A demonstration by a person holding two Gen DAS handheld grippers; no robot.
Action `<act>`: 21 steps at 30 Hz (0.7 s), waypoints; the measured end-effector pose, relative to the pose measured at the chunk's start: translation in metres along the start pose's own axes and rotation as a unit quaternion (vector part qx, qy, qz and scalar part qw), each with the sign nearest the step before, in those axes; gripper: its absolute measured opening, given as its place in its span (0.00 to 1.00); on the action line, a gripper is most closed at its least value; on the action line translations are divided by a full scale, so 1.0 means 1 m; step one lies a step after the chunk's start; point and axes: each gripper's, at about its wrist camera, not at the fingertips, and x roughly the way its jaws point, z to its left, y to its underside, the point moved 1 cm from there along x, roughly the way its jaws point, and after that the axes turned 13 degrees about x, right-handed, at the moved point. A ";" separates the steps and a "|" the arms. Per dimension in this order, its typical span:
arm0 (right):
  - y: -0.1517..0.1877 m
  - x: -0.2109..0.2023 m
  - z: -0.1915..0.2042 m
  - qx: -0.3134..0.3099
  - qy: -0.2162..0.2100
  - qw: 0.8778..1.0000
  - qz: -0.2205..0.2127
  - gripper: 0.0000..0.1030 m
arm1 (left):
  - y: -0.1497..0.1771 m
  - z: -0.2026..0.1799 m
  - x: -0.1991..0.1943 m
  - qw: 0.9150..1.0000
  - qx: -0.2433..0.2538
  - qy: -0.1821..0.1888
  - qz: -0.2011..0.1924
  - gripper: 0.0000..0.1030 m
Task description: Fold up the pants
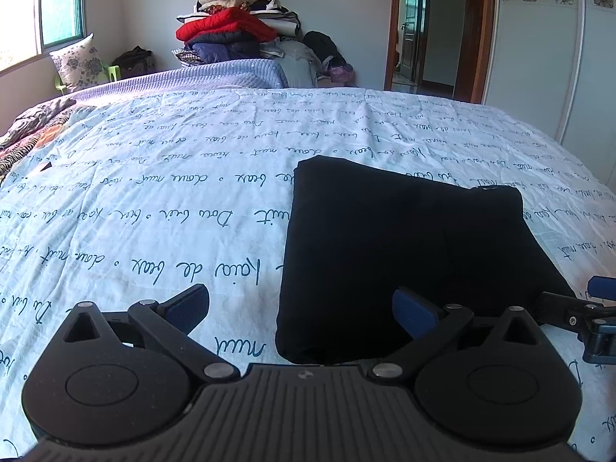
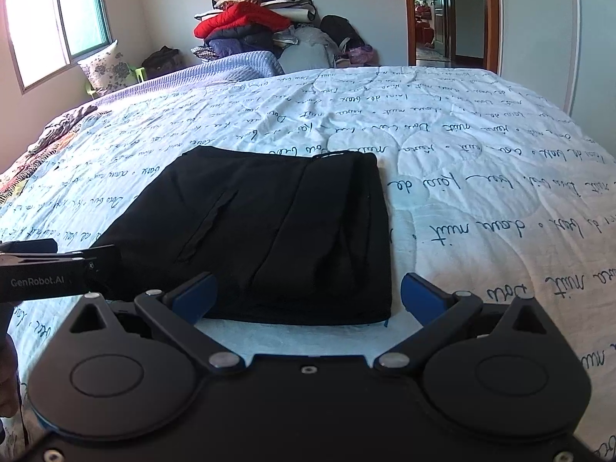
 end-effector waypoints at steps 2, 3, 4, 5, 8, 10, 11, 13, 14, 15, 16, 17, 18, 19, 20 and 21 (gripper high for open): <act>0.000 0.001 -0.001 0.001 -0.001 1.000 0.002 1.00 | 0.000 0.000 0.000 1.000 0.000 0.000 0.000 1.00; 0.000 0.001 -0.001 0.002 -0.001 1.000 0.002 1.00 | 0.001 -0.001 0.000 1.000 0.000 -0.001 0.001 1.00; 0.001 0.001 -0.001 0.002 -0.001 1.000 0.003 1.00 | 0.001 -0.001 0.001 1.000 0.000 0.000 0.002 1.00; 0.001 0.002 -0.002 0.002 0.000 1.000 0.004 1.00 | 0.001 -0.001 0.001 1.000 -0.001 0.001 0.002 1.00; 0.002 0.002 -0.002 0.003 -0.001 1.000 0.005 1.00 | 0.001 -0.001 0.001 1.000 -0.001 0.003 0.003 1.00; 0.002 0.002 -0.002 0.004 -0.002 1.000 0.005 1.00 | 0.001 -0.001 0.001 1.000 -0.001 0.003 0.003 1.00; 0.001 0.002 -0.003 0.004 -0.002 1.000 0.005 1.00 | 0.001 -0.001 0.001 1.000 -0.001 0.002 0.003 1.00; 0.002 0.002 -0.003 0.005 -0.003 1.000 0.005 1.00 | 0.001 -0.001 0.001 1.000 0.000 0.003 0.003 1.00; 0.002 0.002 -0.003 0.005 -0.003 1.000 0.006 1.00 | 0.001 -0.001 0.001 1.000 0.001 0.003 0.003 1.00; 0.002 0.002 -0.002 0.005 -0.003 1.000 0.007 1.00 | 0.001 -0.001 0.001 1.000 0.001 0.003 0.003 1.00; 0.002 0.002 -0.003 0.006 -0.003 1.000 0.007 1.00 | 0.001 -0.001 0.001 1.000 0.000 0.003 0.004 1.00; 0.003 0.002 -0.003 0.006 -0.004 1.000 0.008 1.00 | 0.002 -0.001 0.001 1.000 -0.001 0.004 0.004 1.00; 0.003 0.002 -0.003 0.007 -0.005 1.000 0.009 1.00 | 0.002 -0.001 0.001 1.000 -0.003 0.004 0.005 1.00; 0.003 0.002 -0.003 0.008 -0.005 1.000 0.009 1.00 | 0.002 -0.001 0.002 1.000 -0.004 0.006 0.005 1.00; 0.003 0.002 -0.003 0.008 -0.005 1.000 0.009 1.00 | 0.002 0.000 0.002 1.000 -0.005 0.007 0.006 1.00; 0.003 0.002 -0.003 0.008 -0.004 1.000 0.009 1.00 | 0.002 0.000 0.002 1.000 -0.005 0.007 0.007 1.00</act>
